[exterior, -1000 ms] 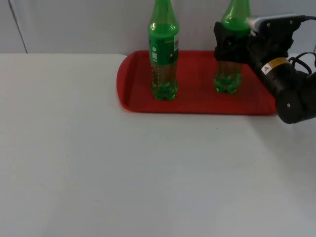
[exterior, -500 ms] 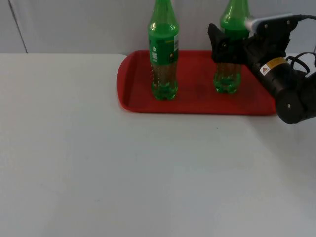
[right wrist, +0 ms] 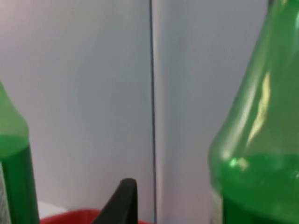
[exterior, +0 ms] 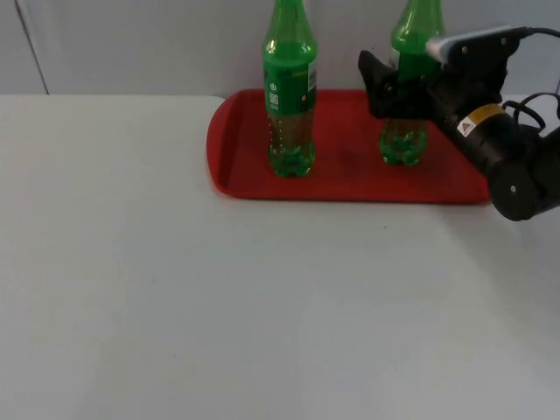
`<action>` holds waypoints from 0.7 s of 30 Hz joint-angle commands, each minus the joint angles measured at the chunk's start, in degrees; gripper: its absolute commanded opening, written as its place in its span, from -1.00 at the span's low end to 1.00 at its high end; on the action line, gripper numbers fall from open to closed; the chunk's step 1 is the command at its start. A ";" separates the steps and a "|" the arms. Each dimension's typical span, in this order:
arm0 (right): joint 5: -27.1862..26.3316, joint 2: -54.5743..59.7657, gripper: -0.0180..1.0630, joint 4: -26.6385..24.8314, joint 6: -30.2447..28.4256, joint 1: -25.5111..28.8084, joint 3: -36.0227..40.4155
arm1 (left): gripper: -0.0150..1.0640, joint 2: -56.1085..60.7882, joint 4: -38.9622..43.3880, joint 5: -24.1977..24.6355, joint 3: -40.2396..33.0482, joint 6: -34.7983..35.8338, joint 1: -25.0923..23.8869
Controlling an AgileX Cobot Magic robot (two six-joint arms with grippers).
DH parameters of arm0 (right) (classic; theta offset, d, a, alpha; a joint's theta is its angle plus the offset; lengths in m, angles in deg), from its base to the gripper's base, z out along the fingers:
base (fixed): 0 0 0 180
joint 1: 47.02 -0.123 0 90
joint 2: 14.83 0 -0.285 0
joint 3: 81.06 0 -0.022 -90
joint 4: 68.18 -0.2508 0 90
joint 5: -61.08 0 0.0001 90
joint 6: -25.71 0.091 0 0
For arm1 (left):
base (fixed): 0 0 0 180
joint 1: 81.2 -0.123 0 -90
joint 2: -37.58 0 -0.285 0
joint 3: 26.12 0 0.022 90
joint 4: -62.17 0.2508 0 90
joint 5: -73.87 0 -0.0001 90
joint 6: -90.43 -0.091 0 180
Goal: Place the bottle upright on the tray.
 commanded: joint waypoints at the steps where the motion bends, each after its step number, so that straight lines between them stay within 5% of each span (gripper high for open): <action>1: 1.41 -0.24 0.98 1.42 -0.19 -0.15 0.11 | 0.61 0.12 -0.64 -0.58 -0.25 0.14 0.33; 6: 2.04 -0.94 0.98 1.30 -0.19 -0.15 0.11 | 0.61 0.12 -0.64 -0.58 -0.25 0.14 0.33; 11: 12.19 -2.93 0.98 1.22 0.04 -0.15 0.11 | 0.61 0.12 -0.64 -0.58 -0.25 0.14 0.33; 16: 13.86 -6.17 0.98 0.25 0.44 -0.15 3.60 | 0.61 0.12 -0.64 -0.58 -0.25 0.14 0.33; 21: 23.07 -10.08 0.98 -0.24 0.06 -0.15 6.62 | 0.61 0.12 -0.64 -0.58 -0.25 0.14 0.33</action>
